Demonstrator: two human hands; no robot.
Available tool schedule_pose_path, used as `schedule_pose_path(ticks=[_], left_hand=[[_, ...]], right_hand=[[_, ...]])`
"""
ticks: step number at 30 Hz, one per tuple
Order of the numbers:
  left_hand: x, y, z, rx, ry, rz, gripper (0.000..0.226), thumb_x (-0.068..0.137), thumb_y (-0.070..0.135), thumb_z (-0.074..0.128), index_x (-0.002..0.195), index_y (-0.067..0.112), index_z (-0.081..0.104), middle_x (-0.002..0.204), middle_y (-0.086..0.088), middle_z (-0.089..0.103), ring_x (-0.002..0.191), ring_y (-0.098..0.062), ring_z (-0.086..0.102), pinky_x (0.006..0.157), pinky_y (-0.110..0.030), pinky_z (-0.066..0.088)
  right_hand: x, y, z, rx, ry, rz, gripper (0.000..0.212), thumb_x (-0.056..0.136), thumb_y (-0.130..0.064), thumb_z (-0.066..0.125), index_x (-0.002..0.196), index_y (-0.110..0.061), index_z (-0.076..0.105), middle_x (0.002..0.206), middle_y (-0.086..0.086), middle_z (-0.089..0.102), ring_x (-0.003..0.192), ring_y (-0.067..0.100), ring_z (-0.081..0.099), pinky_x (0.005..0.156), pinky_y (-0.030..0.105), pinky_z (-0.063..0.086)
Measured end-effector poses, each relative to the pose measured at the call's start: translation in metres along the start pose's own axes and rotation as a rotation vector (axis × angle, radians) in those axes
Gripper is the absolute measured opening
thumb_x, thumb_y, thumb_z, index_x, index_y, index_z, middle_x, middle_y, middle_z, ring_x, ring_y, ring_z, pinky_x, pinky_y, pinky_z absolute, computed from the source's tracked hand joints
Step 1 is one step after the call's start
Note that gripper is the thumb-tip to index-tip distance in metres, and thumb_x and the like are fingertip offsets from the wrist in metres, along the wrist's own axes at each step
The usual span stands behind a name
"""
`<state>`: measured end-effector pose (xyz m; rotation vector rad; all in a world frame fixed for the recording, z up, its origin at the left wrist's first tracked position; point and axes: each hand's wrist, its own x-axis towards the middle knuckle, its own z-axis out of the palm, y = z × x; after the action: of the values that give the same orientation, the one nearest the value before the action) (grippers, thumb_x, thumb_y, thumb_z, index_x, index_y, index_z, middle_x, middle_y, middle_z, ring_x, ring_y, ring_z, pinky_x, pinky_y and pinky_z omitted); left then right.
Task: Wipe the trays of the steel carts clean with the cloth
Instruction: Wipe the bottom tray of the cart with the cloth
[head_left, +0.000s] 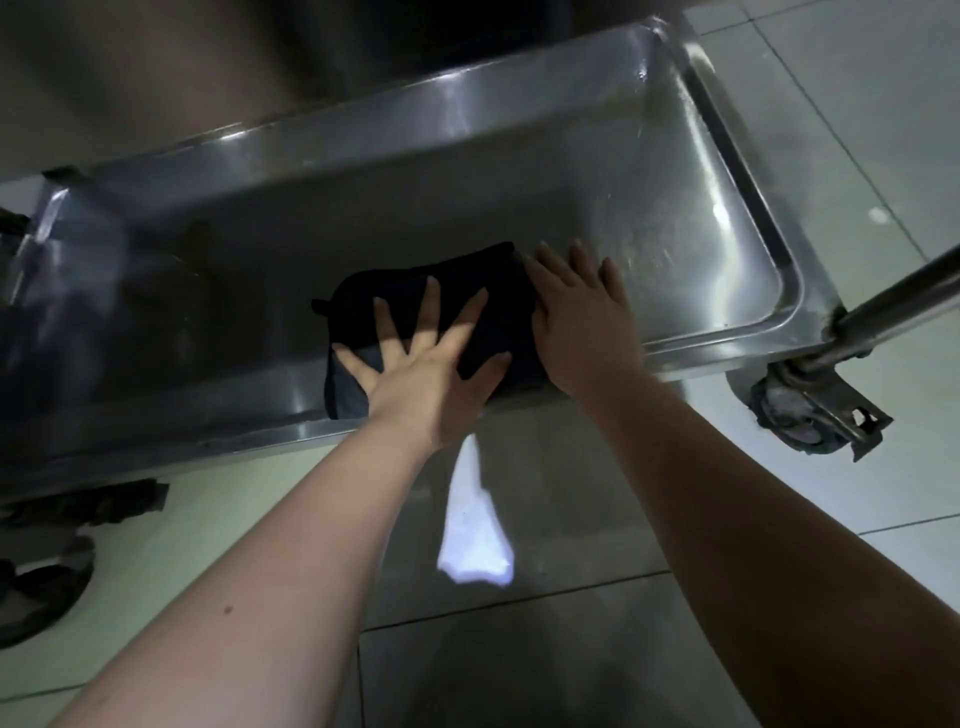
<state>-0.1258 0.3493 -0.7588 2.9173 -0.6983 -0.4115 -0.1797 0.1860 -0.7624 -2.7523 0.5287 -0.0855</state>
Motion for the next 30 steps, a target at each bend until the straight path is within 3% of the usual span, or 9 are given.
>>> schedule_pose_path(ticks=[4, 15, 22, 30], left_hand=[[0.03, -0.011, 0.001, 0.067, 0.024, -0.016, 0.068, 0.066, 0.088, 0.011, 0.128, 0.076, -0.014, 0.159, 0.021, -0.017, 0.146, -0.037, -0.02, 0.097, -0.076, -0.016], [0.154, -0.025, -0.051, 0.096, -0.082, -0.023, 0.065, 0.083, 0.084, 0.017, 0.141, 0.065, -0.006, 0.161, 0.017, -0.018, 0.145, -0.039, -0.02, 0.099, -0.08, -0.009], [0.131, -0.024, -0.043, 0.049, -0.088, -0.011, 0.07, 0.078, 0.087, 0.019, 0.139, 0.066, -0.007, 0.16, 0.016, -0.018, 0.145, -0.039, -0.022, 0.098, -0.078, -0.012], [0.021, -0.038, -0.013, 0.095, -0.053, 0.075, 0.069, 0.063, 0.09, 0.002, 0.126, 0.075, -0.023, 0.157, 0.023, -0.022, 0.145, -0.036, -0.023, 0.098, -0.077, -0.012]], right_hand=[[0.002, -0.001, 0.007, -0.016, 0.028, 0.008, 0.051, 0.1, -0.026, 0.034, 0.151, -0.022, 0.033, 0.159, -0.002, 0.029, 0.149, 0.028, 0.017, 0.119, 0.045, 0.006], [0.005, -0.003, 0.008, -0.059, 0.054, 0.014, 0.049, 0.099, -0.026, 0.038, 0.147, -0.02, 0.04, 0.157, 0.0, 0.035, 0.147, 0.028, 0.023, 0.119, 0.047, 0.011], [0.004, -0.007, 0.001, -0.064, 0.036, 0.027, 0.054, 0.097, -0.033, 0.024, 0.146, -0.021, 0.042, 0.156, -0.002, 0.035, 0.146, 0.028, 0.024, 0.119, 0.048, 0.013], [0.005, -0.006, -0.001, -0.013, 0.04, 0.026, 0.047, 0.1, -0.029, 0.035, 0.145, -0.02, 0.045, 0.156, 0.0, 0.037, 0.146, 0.029, 0.025, 0.119, 0.046, 0.013]])
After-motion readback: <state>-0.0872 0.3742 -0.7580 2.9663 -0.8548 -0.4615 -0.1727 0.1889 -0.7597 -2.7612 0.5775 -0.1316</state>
